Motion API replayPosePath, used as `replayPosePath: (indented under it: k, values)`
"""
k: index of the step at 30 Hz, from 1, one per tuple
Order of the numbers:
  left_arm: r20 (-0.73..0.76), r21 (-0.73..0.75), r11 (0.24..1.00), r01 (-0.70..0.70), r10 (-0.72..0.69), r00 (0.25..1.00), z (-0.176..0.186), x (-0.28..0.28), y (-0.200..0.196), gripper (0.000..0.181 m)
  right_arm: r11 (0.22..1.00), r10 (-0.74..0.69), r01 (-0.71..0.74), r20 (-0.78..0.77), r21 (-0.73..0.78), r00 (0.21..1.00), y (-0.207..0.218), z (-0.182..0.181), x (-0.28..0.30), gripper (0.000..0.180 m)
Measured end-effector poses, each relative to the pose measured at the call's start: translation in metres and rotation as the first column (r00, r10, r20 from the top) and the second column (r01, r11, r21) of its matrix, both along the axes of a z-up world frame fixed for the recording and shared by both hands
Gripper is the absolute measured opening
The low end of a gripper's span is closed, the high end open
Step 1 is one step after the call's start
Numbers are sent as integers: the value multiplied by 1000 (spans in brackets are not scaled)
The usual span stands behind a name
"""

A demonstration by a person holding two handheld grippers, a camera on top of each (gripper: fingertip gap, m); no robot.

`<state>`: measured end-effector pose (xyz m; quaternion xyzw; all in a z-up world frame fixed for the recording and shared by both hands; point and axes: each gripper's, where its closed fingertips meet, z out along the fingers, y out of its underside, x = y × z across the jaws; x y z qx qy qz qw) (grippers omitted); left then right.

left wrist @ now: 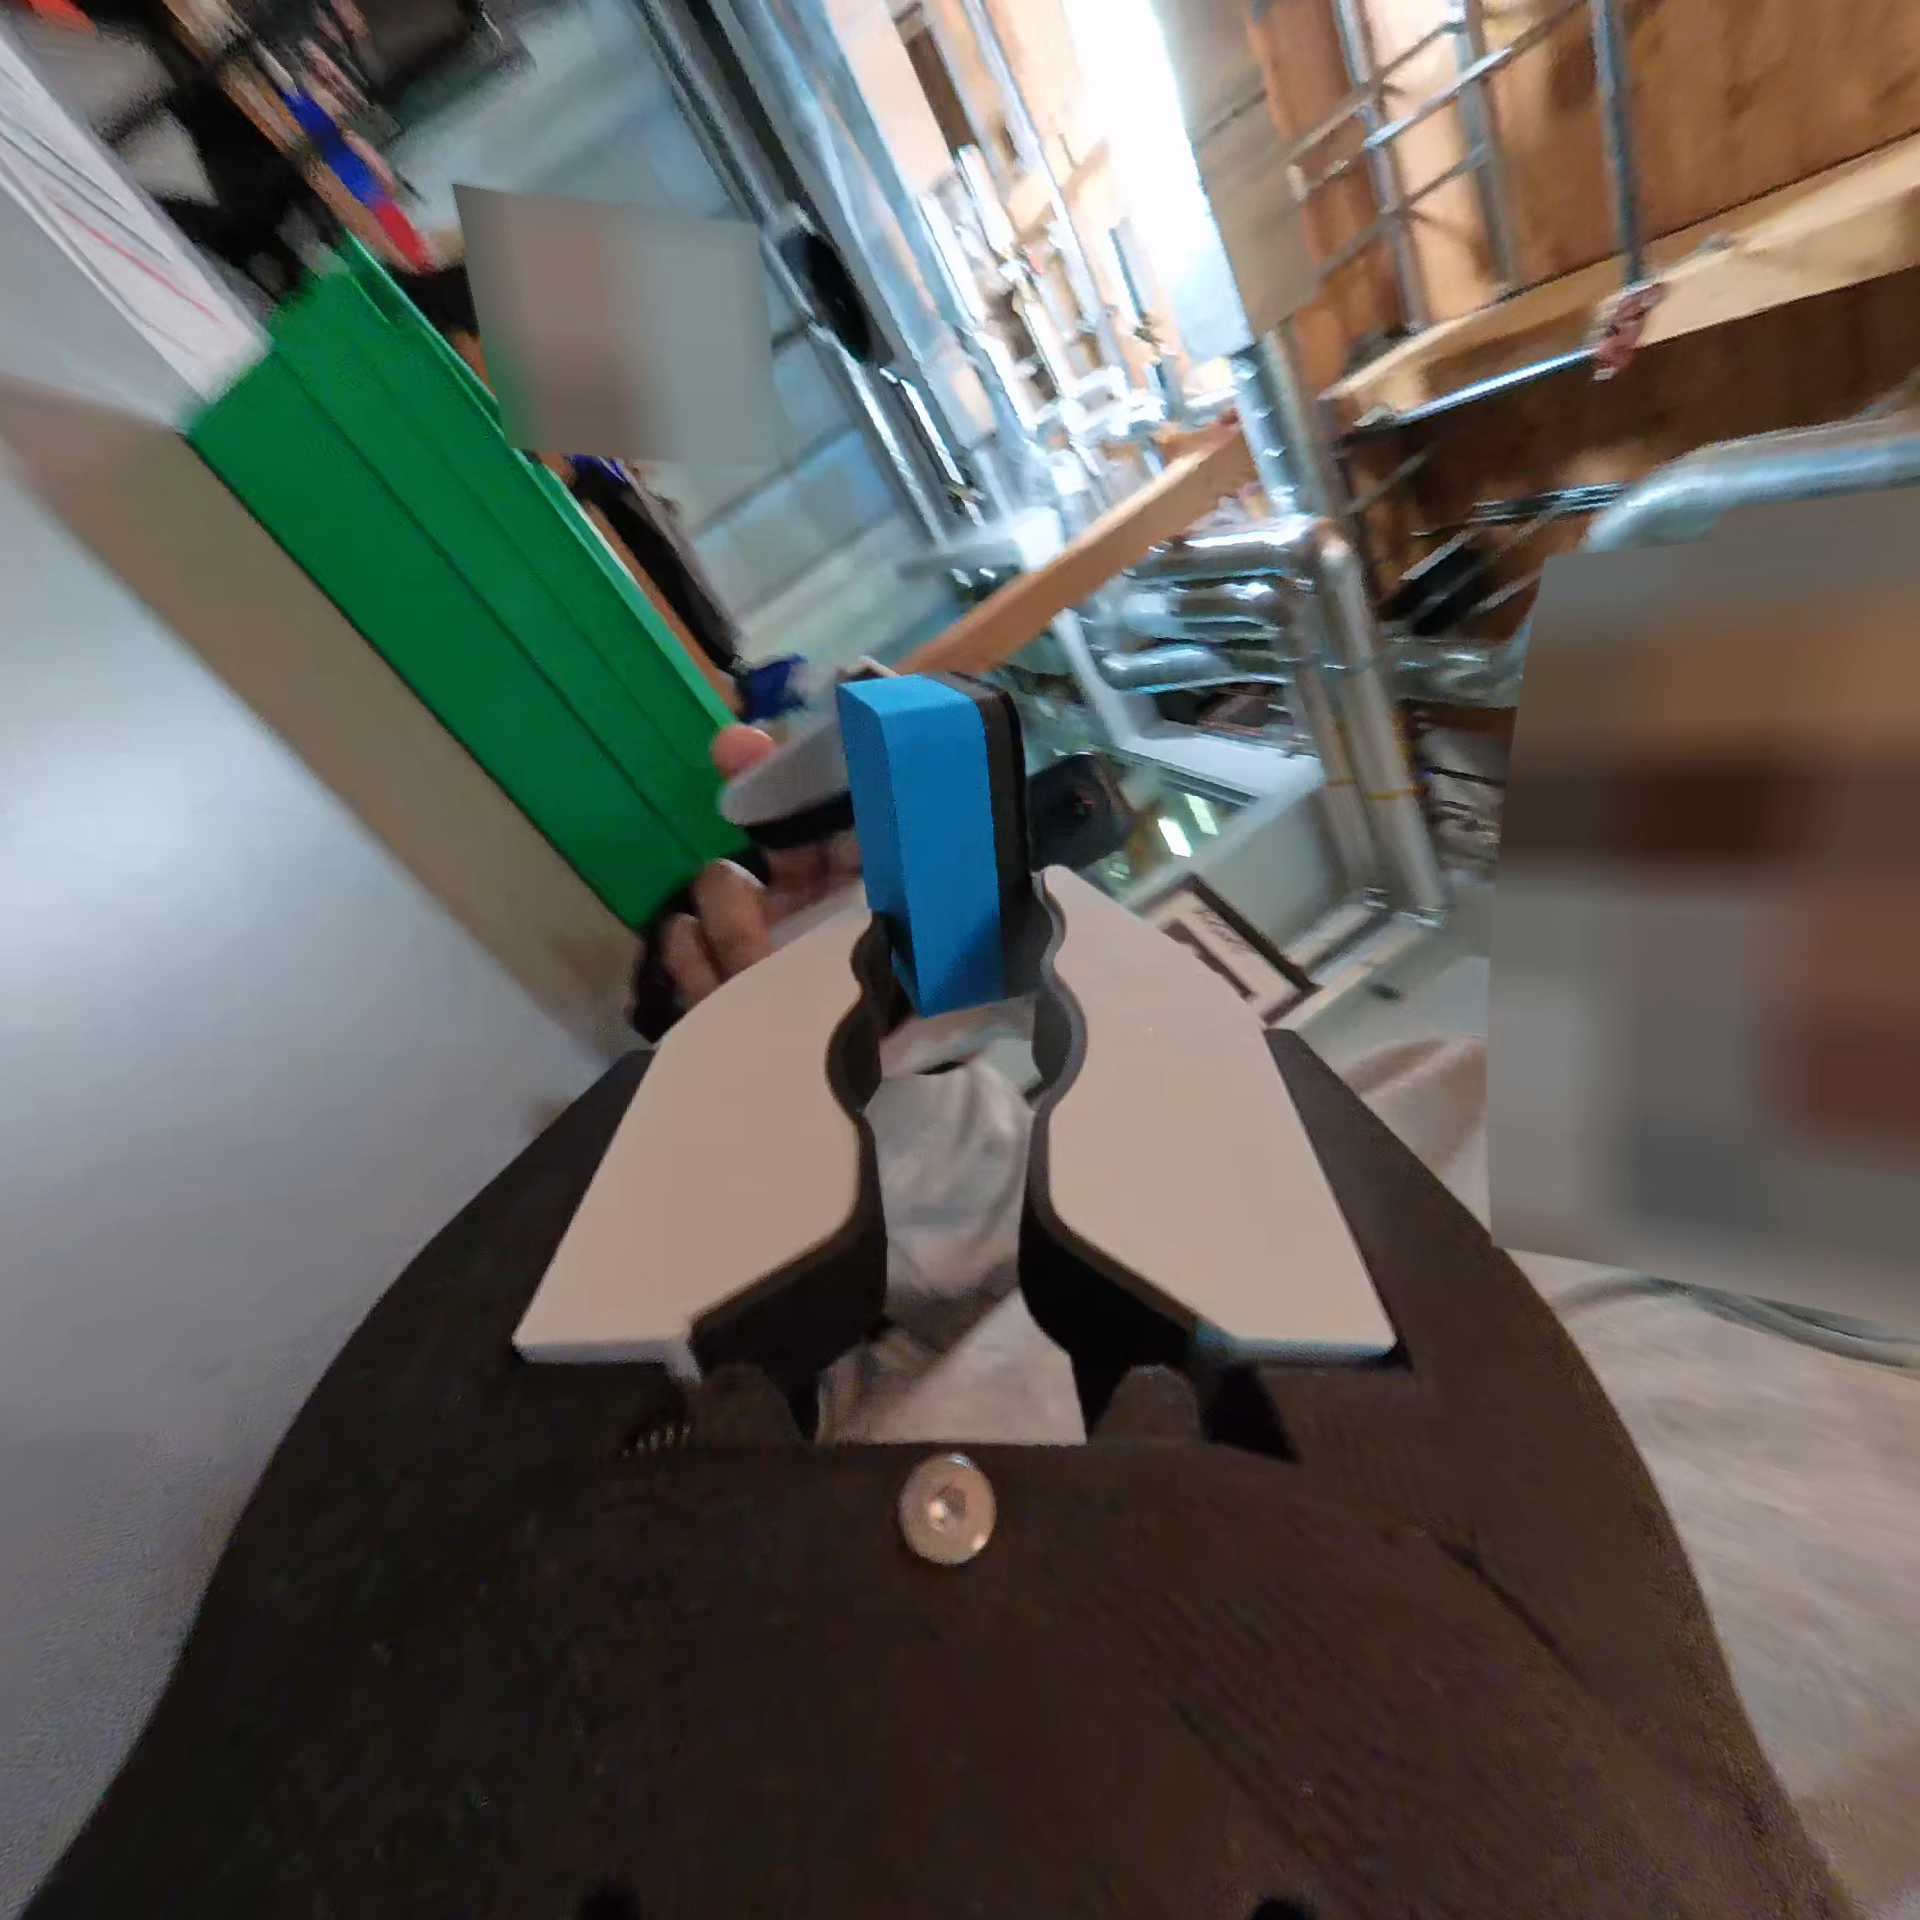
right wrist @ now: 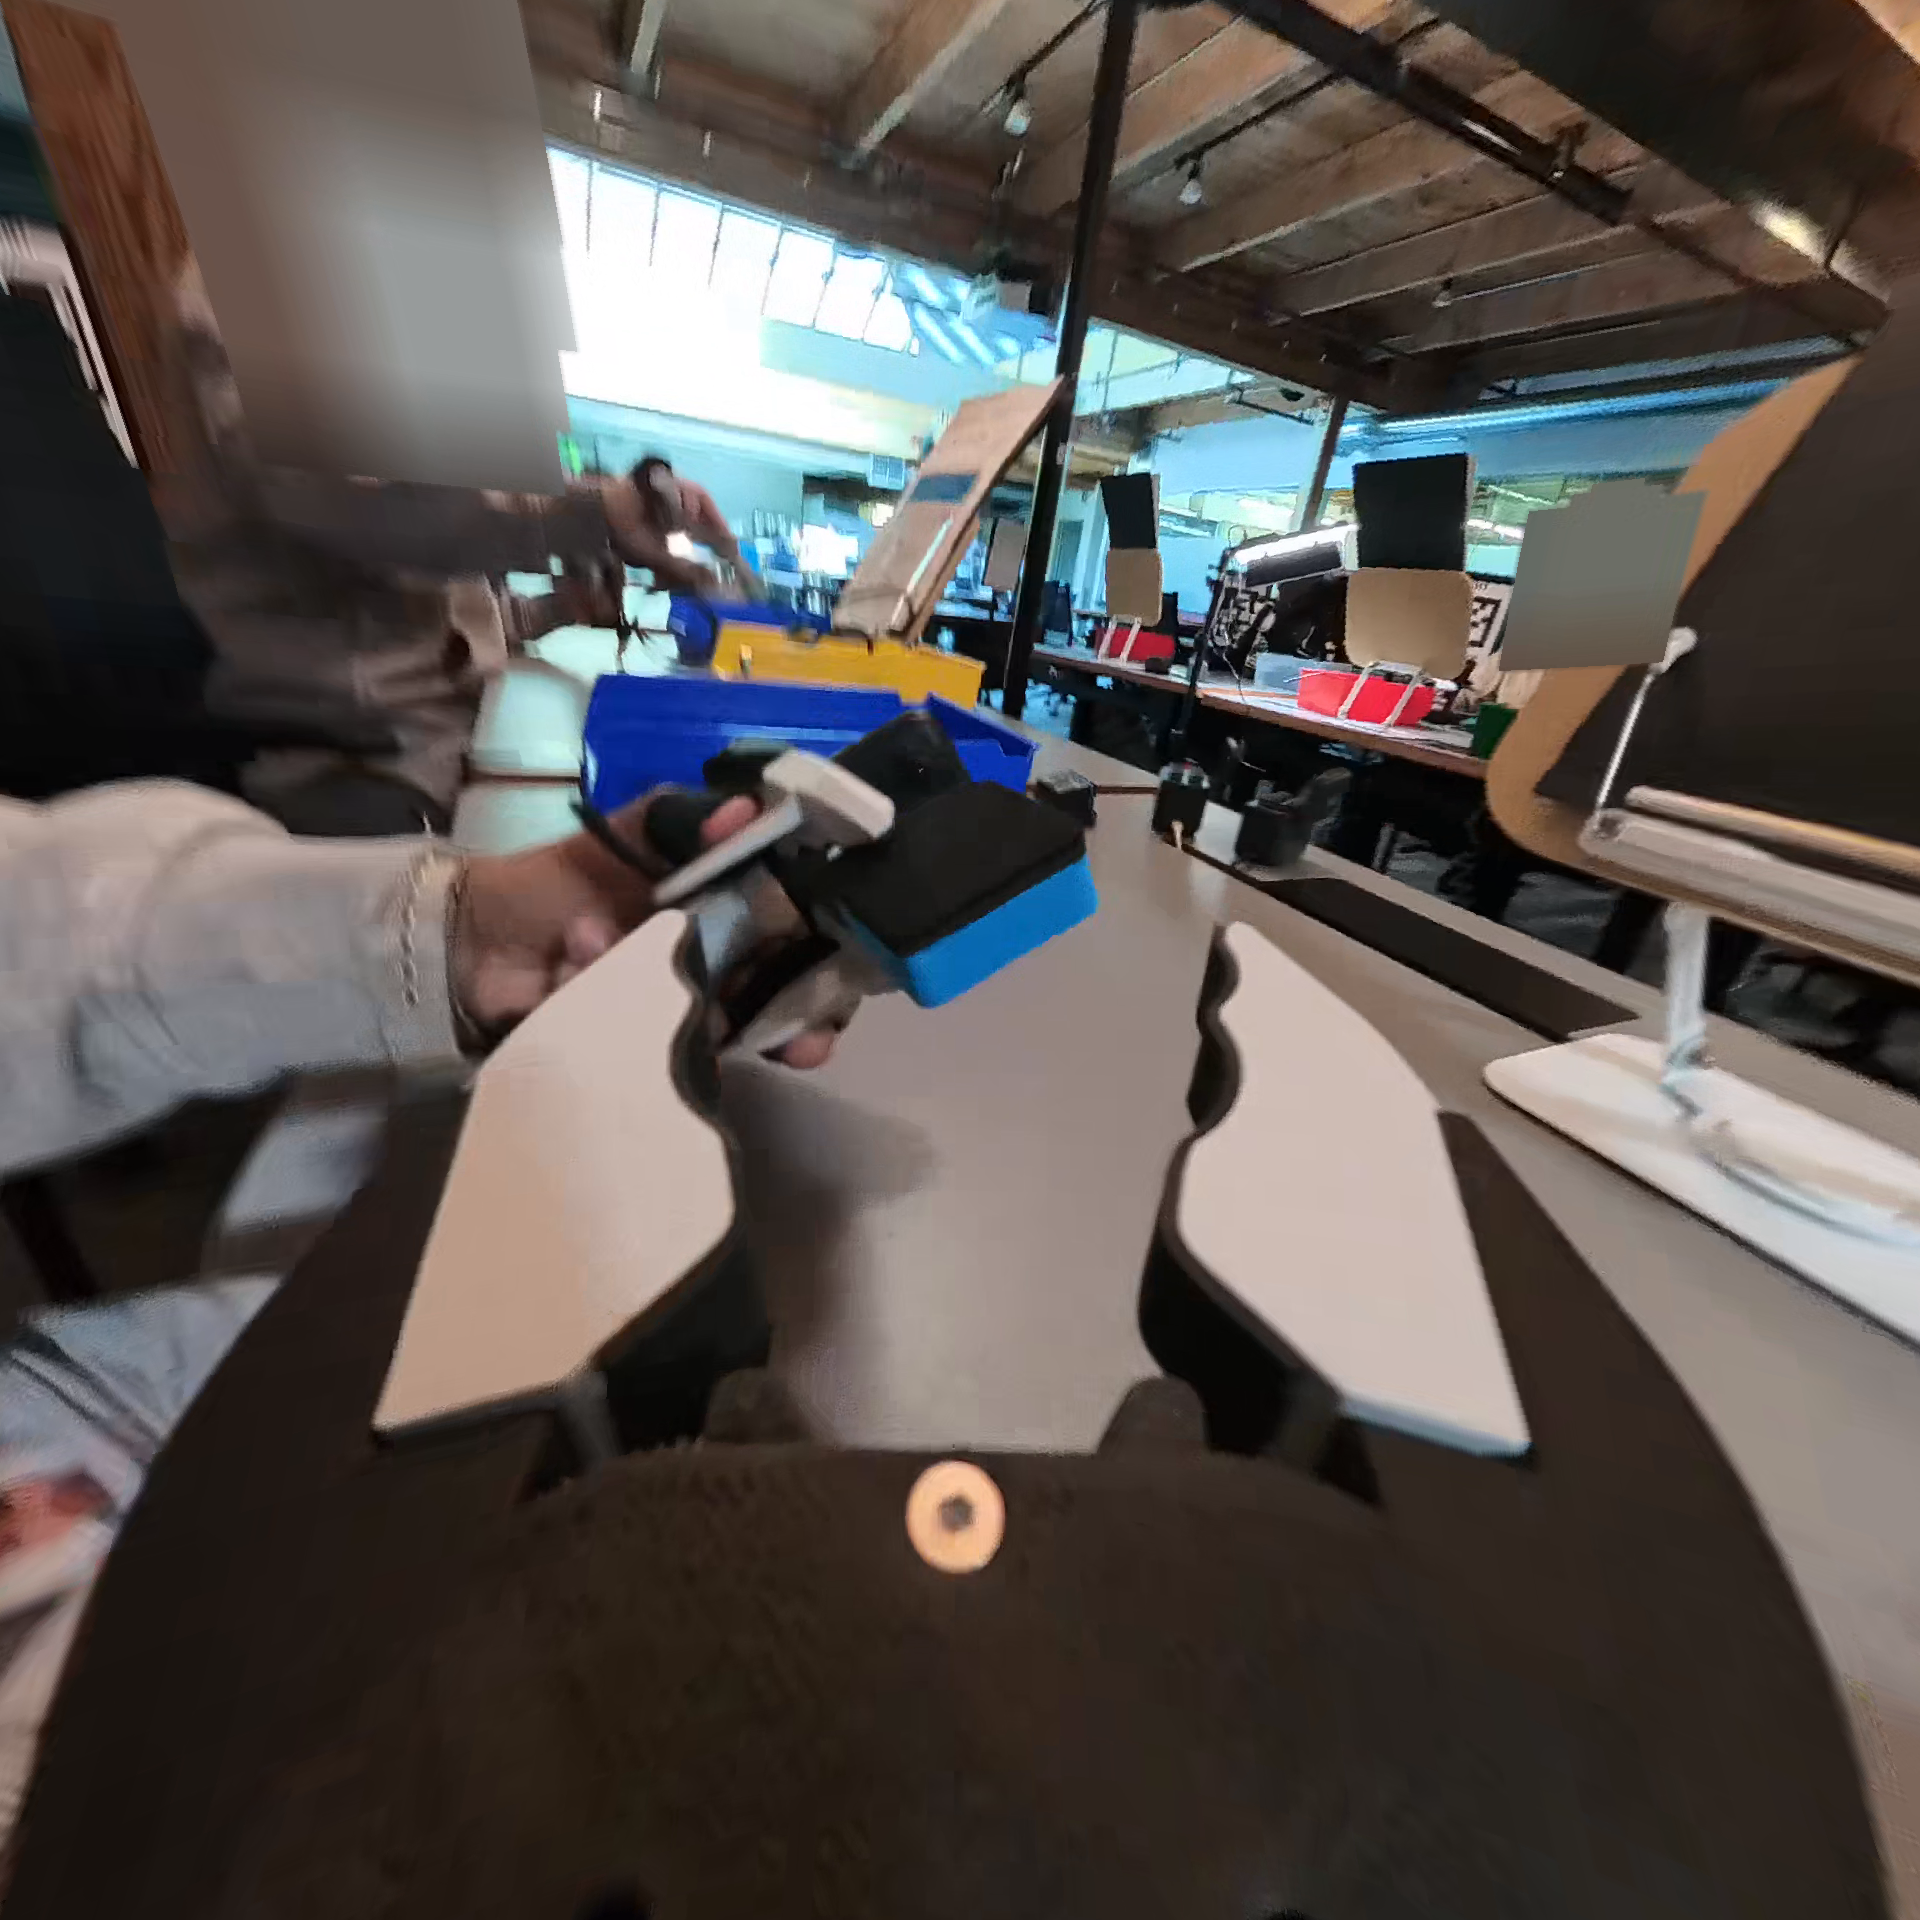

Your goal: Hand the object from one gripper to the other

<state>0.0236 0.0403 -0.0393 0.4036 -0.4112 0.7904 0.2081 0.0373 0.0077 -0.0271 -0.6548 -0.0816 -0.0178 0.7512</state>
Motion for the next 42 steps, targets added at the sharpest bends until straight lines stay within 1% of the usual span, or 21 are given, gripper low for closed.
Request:
replayPosePath:
  k: [2, 3, 6, 8, 12, 16, 17, 19, 20, 24, 26, 29, 30, 32, 34, 35, 36, 37, 39, 40, 42]
  values:
    - [-17, -51, 994, 98, -99, 995, 1, -6, -9, 28, 999, -14, 17, 92, -38, 996, 4, -9, -3, 84]
    - [-20, -52, 991, 125, -127, 992, 0, -8, -13, 27, 999, -7, 13, 114, -45, 993, 6, -10, -6, 83]
    - [-29, -18, 981, 195, -195, 980, -5, -13, -28, 28, 999, 23, -17, 142, -42, 990, 7, -9, -16, 74]
    - [-28, 2, 978, 211, -211, 977, -7, -14, -34, 28, 999, 38, -34, 156, -30, 987, 6, -6, -21, 69]
    - [-28, -45, 967, 250, -251, 968, -5, -18, -36, 27, 997, 74, -70, 128, -35, 989, 5, -5, -25, 68]
    - [-4, -79, 951, 300, -301, 954, 1, -25, -40, 27, 994, 94, -86, 130, -66, 987, 7, -10, -27, 76]
    - [-5, -82, 948, 307, -308, 951, 1, -25, -41, 27, 994, 95, -86, 140, -71, 986, 7, -11, -28, 74]
    - [-6, -81, 944, 319, -320, 947, 0, -27, -41, 27, 995, 79, -69, 148, -73, 986, 7, -11, -26, 62]
    - [-7, -79, 943, 324, -326, 946, 0, -28, -41, 27, 994, 84, -74, 146, -76, 986, 7, -11, -26, 59]
    - [13, -55, 951, 305, -305, 952, 0, -27, -41, 27, 987, 120, -117, 23, -107, 993, 7, -13, -25, 59]
    - [41, -42, 967, 250, -249, 968, 2, -23, -38, 31, 986, 122, -127, -51, -107, 991, 7, -12, -22, 59]
    - [83, -27, 993, 112, -110, 991, 8, -12, -26, 52, 989, 112, -125, -168, -73, 979, 3, -6, -11, 59]
    - [95, 4, 998, 58, -59, 994, 7, -8, -23, 56, 990, 112, -128, -216, -62, 970, 1, -4, -7, 59]
    - [157, 137, 987, -85, 63, 986, 3, 3, -18, 62, 988, 126, -147, -323, -43, 938, -5, -1, 0, 59]
    - [285, 293, 929, -226, 141, 948, 1, 10, -19, 67, 983, 145, -178, -439, -35, 887, -10, -1, 5, 59]
    - [363, 384, 881, -277, 132, 923, -2, 10, -24, 68, 979, 157, -200, -495, -35, 855, -13, -2, 6, 59]
    - [433, 472, 817, -331, 112, 894, -5, 11, -29, 68, 975, 164, -221, -549, -39, 820, -15, -4, 7, 59]
    - [497, 531, 755, -385, 91, 863, -8, 12, -33, 68, 969, 168, -243, -598, -48, 784, -17, -7, 8, 59]
    - [591, 572, 665, -480, 71, 803, -7, 15, -39, 68, 952, 165, -295, -686, -76, 709, -20, -16, 7, 59]
    - [623, 574, 641, -509, 61, 780, -6, 16, -43, 68, 941, 165, -327, -728, -86, 666, -21, -21, 5, 59]
    - [662, 595, 598, -537, 15, 749, -7, 18, -51, 67, 919, 190, -391, -810, -53, 555, -25, -23, 2, 59]
